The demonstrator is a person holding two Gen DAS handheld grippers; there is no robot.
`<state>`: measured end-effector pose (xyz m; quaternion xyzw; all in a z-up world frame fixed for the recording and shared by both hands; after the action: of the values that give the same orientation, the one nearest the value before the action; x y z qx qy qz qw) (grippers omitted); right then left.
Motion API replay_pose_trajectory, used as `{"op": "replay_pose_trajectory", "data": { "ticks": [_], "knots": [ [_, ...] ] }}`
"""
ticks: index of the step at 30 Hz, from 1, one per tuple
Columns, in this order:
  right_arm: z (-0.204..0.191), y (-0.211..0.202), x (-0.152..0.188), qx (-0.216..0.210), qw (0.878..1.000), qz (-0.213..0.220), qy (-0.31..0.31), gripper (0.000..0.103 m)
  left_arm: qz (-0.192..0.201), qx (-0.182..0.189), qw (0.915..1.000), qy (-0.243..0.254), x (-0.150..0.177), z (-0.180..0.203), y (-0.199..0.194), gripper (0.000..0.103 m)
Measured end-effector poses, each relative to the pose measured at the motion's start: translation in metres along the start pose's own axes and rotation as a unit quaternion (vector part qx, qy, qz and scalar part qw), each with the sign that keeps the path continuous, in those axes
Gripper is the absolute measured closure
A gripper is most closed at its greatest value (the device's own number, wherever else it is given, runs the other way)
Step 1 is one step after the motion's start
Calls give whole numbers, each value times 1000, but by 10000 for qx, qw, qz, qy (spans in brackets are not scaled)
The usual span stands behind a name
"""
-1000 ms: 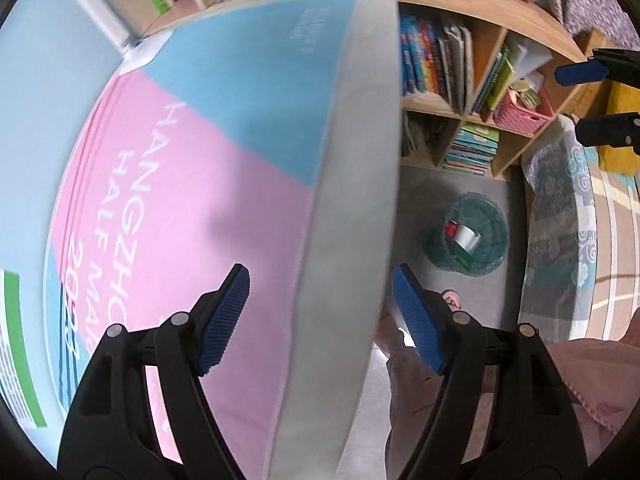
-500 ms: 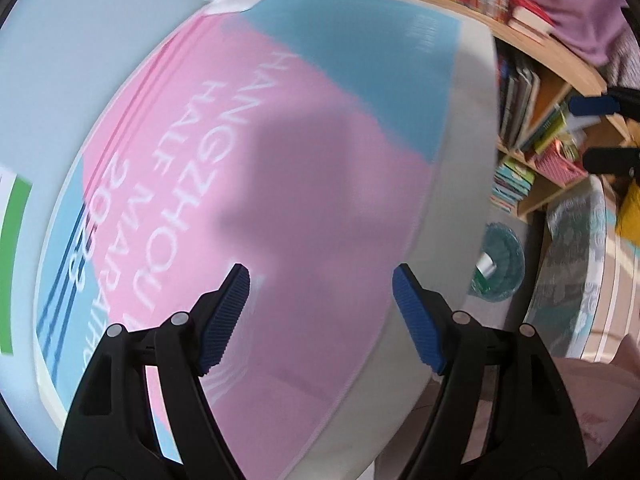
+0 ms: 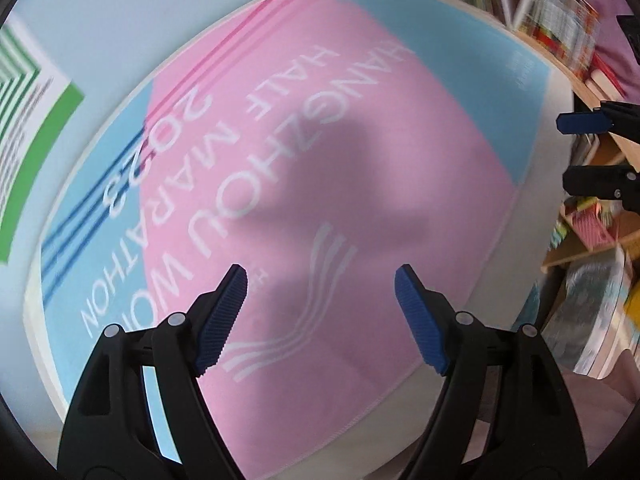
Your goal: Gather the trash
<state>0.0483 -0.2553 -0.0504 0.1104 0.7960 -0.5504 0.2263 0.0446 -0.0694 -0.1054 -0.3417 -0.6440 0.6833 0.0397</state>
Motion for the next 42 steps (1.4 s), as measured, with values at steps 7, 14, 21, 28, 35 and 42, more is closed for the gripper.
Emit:
{"op": "replay_pose_trajectory", "data": {
  "ticks": [7,14,21,28,35,42],
  "knots": [
    [-2,28,-50,-408,9963,-176,-742,16,-77,-332,9936,-1080,3,-18,3,27],
    [1,49,-86,-632,9907,-259,-1181,16,-70,-750,9747,-2105,11,-28,-4,22],
    [-10,61,-103,-971,9829,-389,-1514,16,-66,-1002,9563,-2748,20,-30,-11,22],
    [-24,65,-111,-1131,9793,-396,-1634,15,19,-1218,9392,-3209,31,-32,-19,18],
    [-37,65,-116,-1026,9814,-343,-1587,13,87,-1267,9291,-3474,40,-39,-23,14],
    [-48,66,-121,-819,9863,-97,-1428,11,206,-1304,9226,-3624,47,-52,-23,11]
  ]
}}
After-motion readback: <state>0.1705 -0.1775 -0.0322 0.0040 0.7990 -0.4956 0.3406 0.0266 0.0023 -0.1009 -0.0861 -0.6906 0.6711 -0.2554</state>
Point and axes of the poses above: each gripper's, at about its wrist camera, not at the fingertips, and y roughly the way its jaws point, z to its right, x to its underside, the point moved 1 cm from there along y, roughly the way its jaws point, and after that the axes turned 6 degrees about z, right-handed, at the moved point
